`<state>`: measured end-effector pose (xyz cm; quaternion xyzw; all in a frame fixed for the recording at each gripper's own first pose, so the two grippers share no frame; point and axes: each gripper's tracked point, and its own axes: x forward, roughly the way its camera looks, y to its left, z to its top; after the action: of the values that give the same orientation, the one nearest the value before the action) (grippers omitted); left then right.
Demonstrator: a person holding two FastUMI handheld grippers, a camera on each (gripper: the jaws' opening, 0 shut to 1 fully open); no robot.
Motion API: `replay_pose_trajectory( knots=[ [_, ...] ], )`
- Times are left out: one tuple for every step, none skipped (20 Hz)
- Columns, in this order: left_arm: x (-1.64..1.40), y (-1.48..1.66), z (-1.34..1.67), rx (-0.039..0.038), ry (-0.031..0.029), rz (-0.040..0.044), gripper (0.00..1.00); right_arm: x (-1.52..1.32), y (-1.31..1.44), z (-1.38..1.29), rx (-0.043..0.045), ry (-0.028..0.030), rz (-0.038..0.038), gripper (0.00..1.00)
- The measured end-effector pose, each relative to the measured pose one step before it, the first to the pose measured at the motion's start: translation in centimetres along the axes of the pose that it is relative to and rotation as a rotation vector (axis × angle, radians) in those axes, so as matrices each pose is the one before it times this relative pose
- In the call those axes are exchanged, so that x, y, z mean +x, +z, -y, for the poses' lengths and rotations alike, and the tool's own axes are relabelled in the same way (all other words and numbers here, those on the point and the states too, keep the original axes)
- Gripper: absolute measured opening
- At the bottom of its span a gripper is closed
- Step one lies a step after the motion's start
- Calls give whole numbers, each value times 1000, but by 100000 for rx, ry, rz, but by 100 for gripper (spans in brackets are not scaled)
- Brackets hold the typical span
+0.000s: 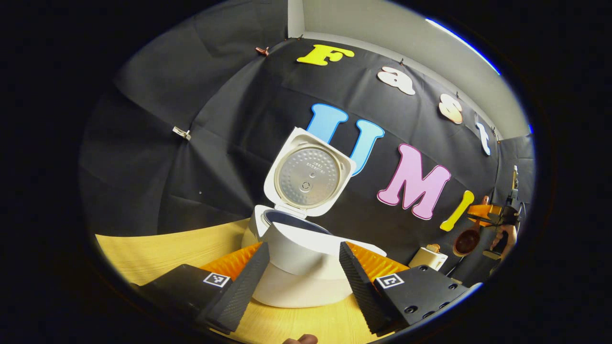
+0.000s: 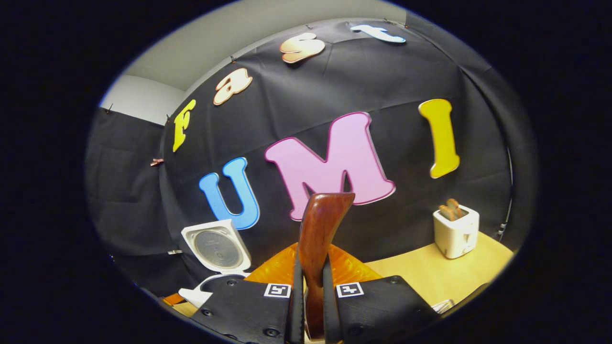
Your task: Close the left gripper, press the button to open the rice cooker; take a wooden spoon from the chopstick holder with the right hand, scoop a spoonful of rice and pour it into the rice cooker, then put the wooden spoon back into the chopstick holder.
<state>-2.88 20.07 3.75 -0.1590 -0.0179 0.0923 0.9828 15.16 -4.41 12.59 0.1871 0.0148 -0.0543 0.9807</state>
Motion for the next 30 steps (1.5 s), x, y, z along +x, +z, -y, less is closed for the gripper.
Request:
replay_pose_trajectory(
  knots=[
    [-72,61,399,-18,-513,-159,95,-750,-189,1626,274,-1795,-301,20],
    [-100,90,340,105,-369,255,95,-642,-316,1630,685,-1752,14,19],
    [-106,182,333,243,-151,521,95,-571,-266,1512,547,-2016,-97,19],
    [-93,98,319,471,-307,670,95,-562,-412,1471,263,-1687,-424,20],
    [-93,193,299,618,-241,440,95,-856,-481,1669,7,-1889,-253,20],
    [-17,-81,138,744,135,159,95,-361,-319,1388,-741,-1356,-501,20],
    [38,-79,92,825,344,-92,95,-378,-464,1615,-1170,-2363,-302,20],
    [18,-65,67,433,276,-186,95,-43,-311,1178,-1285,-1942,142,20],
    [78,-65,144,69,27,-383,95,191,-216,1356,-1389,-2483,496,20],
    [3,-130,279,-69,-342,-322,95,6,-255,1133,-1135,-2051,417,20],
    [108,-57,320,43,-279,-180,95,20,-394,884,-493,-1402,269,20],
    [45,-193,214,307,-279,-247,95,83,-430,824,-173,-957,-264,20],
    [43,-111,237,616,-318,-330,95,193,-677,710,-263,-989,-697,20],
    [57,-221,185,734,-197,-359,95,179,-593,674,-864,-995,-172,20],
    [36,-44,211,665,-201,-168,95,179,-647,638,-1684,-1331,-217,20],
    [80,-120,105,380,-45,-110,95,281,-700,329,-1983,-870,-249,20],
    [26,0,15,63,170,-56,95,157,-702,326,-1887,-621,-517,20],
    [98,-145,22,-202,47,-168,95,191,-889,108,-594,-385,-1190,20],
    [33,-34,23,-281,-31,-245,95,65,-787,-208,742,627,-1378,20],
    [5,-76,-12,-280,50,-123,95,206,-893,16,781,-250,-1665,20],
    [-3,-61,-44,-67,134,-4,95,177,-943,538,900,-600,-1547,20],
    [-8,81,-112,82,284,39,95,170,-848,325,1224,-482,-1586,20],
    [0,8,-31,152,217,10,95,51,-783,258,1380,-307,-1813,20],
    [16,-84,12,124,170,8,95,70,-814,341,1168,-549,-1852,20],
    [-32,-29,-21,-11,206,-47,95,173,-743,488,969,-615,-1456,20],
    [67,41,61,-65,68,-53,95,-108,-391,297,1283,151,-1224,20],
    [-43,-90,149,24,-142,-142,95,-162,125,600,1249,-1449,609,22],
    [-34,-25,181,195,-192,-144,95,116,299,454,877,-854,811,21],
    [12,-80,92,320,-190,-88,95,-388,323,479,764,-1424,702,24],
    [43,45,172,332,-222,42,95,-297,431,370,476,-1131,900,30]
  ],
)
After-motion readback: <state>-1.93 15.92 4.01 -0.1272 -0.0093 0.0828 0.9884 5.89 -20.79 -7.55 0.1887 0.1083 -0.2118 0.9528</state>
